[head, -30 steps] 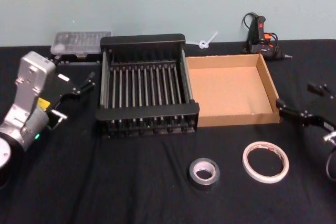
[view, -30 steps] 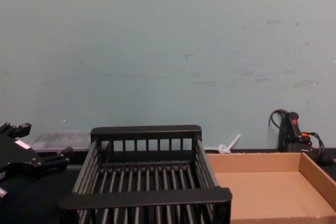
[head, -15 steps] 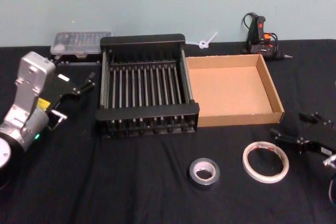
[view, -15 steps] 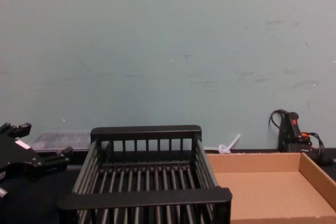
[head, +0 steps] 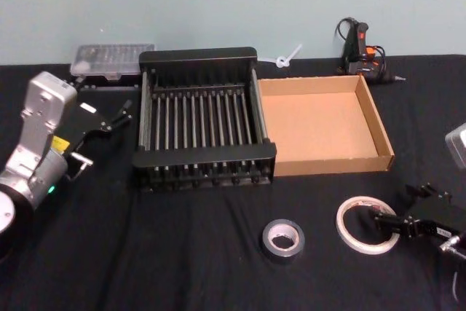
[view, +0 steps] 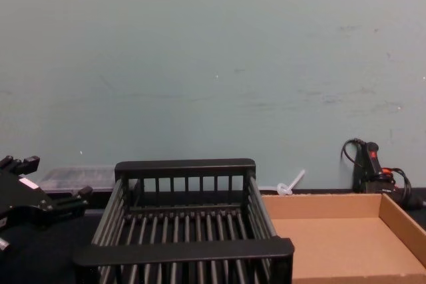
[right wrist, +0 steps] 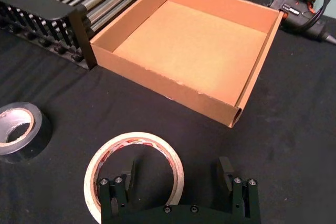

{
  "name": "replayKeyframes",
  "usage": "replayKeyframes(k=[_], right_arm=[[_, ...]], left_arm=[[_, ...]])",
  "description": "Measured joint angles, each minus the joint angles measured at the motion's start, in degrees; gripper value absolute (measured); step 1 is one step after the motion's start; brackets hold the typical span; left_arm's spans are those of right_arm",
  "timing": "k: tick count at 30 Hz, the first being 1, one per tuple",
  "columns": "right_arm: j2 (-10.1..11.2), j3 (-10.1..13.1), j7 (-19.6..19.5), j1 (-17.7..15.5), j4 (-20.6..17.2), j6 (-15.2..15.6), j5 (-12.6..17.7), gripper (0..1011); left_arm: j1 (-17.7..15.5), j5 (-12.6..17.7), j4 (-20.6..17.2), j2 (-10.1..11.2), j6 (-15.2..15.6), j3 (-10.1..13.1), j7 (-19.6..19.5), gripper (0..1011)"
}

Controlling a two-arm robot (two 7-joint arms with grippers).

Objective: Pick up the white tape and place it into the black box , Pick up the silver tape and place it into the brown box.

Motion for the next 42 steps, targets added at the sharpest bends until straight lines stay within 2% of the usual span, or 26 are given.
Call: replayKeyframes(k=[21, 42], right_arm=[[-2.6, 0.5, 1.5, 0.1, 2.3, 1.6, -2.8, 1000], [-3.5, 1.1, 3.1, -0.1, 2.5, 2.4, -4.5, 1000]], left_arm=[[0.0, 0.0, 0.0, 0.0, 0.0, 0.0, 0.0, 1001], [0.0, 0.0, 0.0, 0.0, 0.0, 0.0, 0.0, 1001]])
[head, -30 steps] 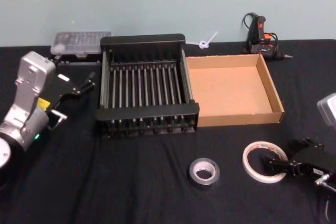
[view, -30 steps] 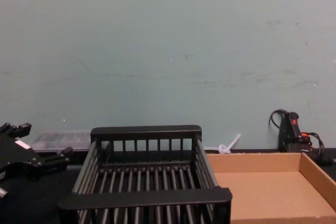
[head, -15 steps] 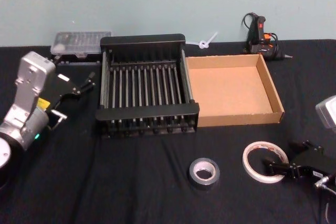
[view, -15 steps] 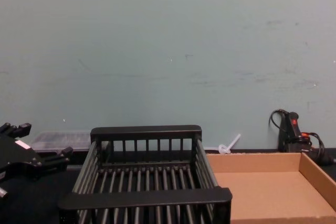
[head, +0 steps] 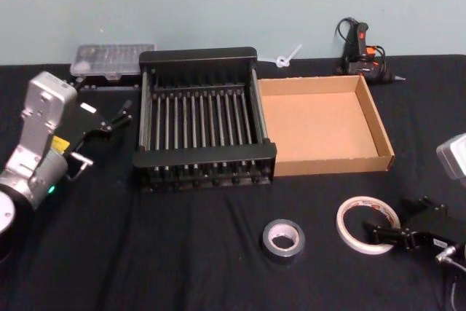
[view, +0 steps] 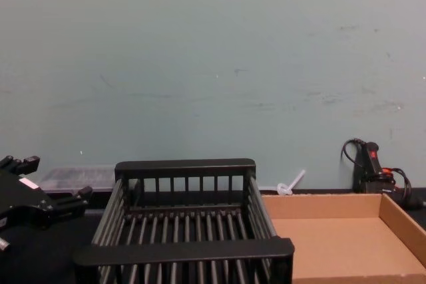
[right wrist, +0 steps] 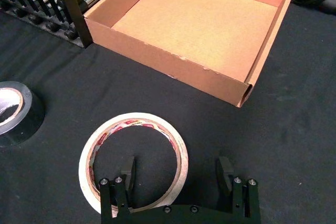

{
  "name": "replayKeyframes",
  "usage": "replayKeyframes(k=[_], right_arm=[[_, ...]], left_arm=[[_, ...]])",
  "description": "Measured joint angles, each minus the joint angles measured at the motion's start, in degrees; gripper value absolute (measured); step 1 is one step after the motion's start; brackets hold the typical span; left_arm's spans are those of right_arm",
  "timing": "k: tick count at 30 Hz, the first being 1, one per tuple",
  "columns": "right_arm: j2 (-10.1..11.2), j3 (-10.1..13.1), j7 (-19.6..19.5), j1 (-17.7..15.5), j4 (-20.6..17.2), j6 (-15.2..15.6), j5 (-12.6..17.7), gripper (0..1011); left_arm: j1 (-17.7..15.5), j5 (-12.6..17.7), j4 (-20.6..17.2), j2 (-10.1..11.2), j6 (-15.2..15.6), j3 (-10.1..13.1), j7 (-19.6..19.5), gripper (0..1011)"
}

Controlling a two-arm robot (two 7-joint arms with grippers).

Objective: Pick up the white tape and place it into the black box , Pick up the silver tape and place it into the brown box.

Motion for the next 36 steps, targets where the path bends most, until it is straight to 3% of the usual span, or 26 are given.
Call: replayKeyframes(k=[19, 27, 36], right_arm=[[0.1, -0.1, -0.1, 0.0, 0.0, 0.0, 0.1, 992], [0.1, -0.1, -0.2, 0.0, 0.0, -0.1, 0.1, 821], [0.1, -0.1, -0.2, 0.0, 0.0, -0.1, 0.1, 531]], left_arm=[[0.0, 0.0, 0.0, 0.0, 0.0, 0.0, 0.0, 1001], [0.0, 0.0, 0.0, 0.0, 0.0, 0.0, 0.0, 1001], [0.0, 0.0, 0.0, 0.0, 0.0, 0.0, 0.0, 1001]])
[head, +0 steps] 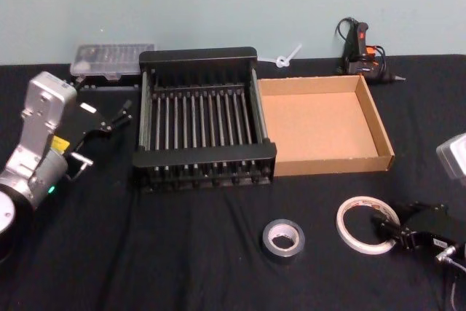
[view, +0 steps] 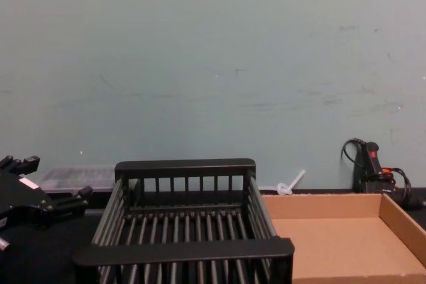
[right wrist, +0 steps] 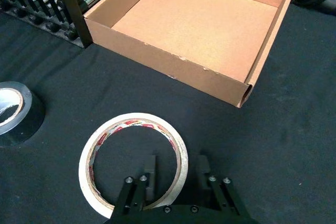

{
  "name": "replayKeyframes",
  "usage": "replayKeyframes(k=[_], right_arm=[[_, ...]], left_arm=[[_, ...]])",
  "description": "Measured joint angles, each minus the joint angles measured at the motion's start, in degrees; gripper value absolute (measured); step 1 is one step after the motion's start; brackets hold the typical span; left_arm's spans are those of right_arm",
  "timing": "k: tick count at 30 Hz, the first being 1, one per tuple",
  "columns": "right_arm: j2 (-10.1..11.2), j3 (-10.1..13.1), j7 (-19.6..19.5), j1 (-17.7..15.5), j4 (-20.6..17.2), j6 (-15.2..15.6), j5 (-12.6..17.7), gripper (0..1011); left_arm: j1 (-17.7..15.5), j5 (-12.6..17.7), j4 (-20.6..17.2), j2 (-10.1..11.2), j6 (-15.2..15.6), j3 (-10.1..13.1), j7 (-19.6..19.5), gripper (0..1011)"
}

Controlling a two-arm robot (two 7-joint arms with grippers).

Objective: Pick up the white tape and place it into the black box , Pick up the silver tape and place it into the brown box.

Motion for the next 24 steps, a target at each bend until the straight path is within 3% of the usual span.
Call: replayKeyframes(k=[4, 6, 8, 11, 17, 24], right_arm=[[0.0, 0.0, 0.0, 0.0, 0.0, 0.0, 0.0, 414], [0.0, 0.0, 0.0, 0.0, 0.0, 0.0, 0.0, 303], [0.0, 0.0, 0.0, 0.0, 0.0, 0.0, 0.0, 281], [0.0, 0.0, 0.0, 0.0, 0.0, 0.0, 0.0, 170], [0.0, 0.0, 0.0, 0.0, 0.0, 0.0, 0.0, 90], [0.0, 0.0, 0.0, 0.0, 0.0, 0.0, 0.0, 90]], left_arm=[[0.0, 0.0, 0.0, 0.0, 0.0, 0.0, 0.0, 1002], [0.0, 0.0, 0.0, 0.0, 0.0, 0.0, 0.0, 1001], [0.0, 0.0, 0.0, 0.0, 0.0, 0.0, 0.0, 1001], [0.0, 0.0, 0.0, 0.0, 0.0, 0.0, 0.0, 1001], [0.0, 0.0, 0.0, 0.0, 0.0, 0.0, 0.0, 1002], [0.0, 0.0, 0.0, 0.0, 0.0, 0.0, 0.0, 1001]])
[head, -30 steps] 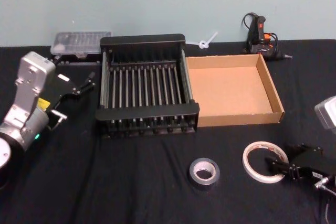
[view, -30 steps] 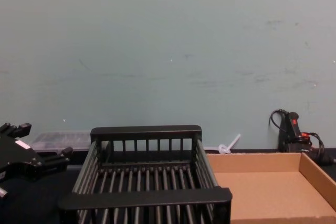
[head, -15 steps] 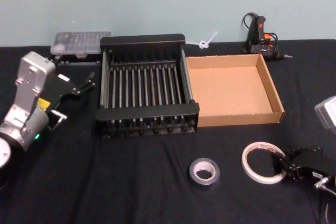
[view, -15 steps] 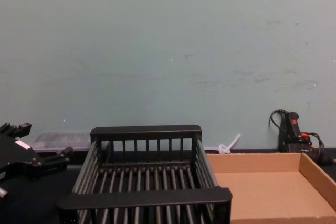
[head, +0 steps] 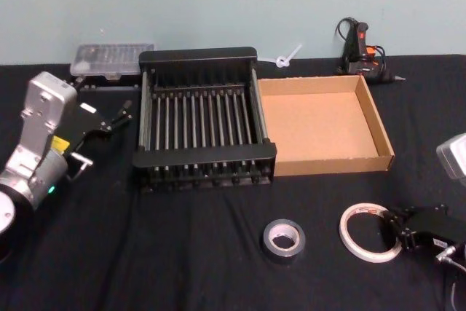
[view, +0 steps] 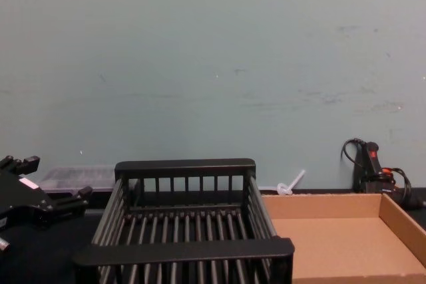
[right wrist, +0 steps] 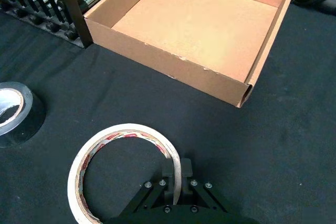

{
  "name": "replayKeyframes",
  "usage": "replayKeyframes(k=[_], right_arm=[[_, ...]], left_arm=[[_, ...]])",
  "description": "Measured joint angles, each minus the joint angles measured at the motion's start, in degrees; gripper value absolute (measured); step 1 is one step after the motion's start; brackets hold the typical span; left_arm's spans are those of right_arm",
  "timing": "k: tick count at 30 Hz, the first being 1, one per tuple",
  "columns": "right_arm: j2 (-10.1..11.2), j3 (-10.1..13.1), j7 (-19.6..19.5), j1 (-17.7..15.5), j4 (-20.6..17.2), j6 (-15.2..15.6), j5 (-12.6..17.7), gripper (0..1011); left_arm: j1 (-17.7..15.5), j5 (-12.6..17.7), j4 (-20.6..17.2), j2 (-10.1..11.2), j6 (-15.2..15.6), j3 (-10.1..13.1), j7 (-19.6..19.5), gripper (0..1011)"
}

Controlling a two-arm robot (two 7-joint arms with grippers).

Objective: Pick up the white tape and place it into the black box , Pick up the silver tape and place it into the brown box.

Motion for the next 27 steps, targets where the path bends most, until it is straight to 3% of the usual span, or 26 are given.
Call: replayKeyframes(k=[18, 27], right_arm=[[-0.6, 1.6, 1.0, 0.4, -2.0, -1.1, 0.4, 90], [-2.6, 0.9, 0.5, 5.2, -1.3, -1.6, 0.4, 90]], left_arm=[[0.0, 0.0, 0.0, 0.0, 0.0, 0.0, 0.0, 1002], [0.0, 0.0, 0.0, 0.0, 0.0, 0.0, 0.0, 1001]])
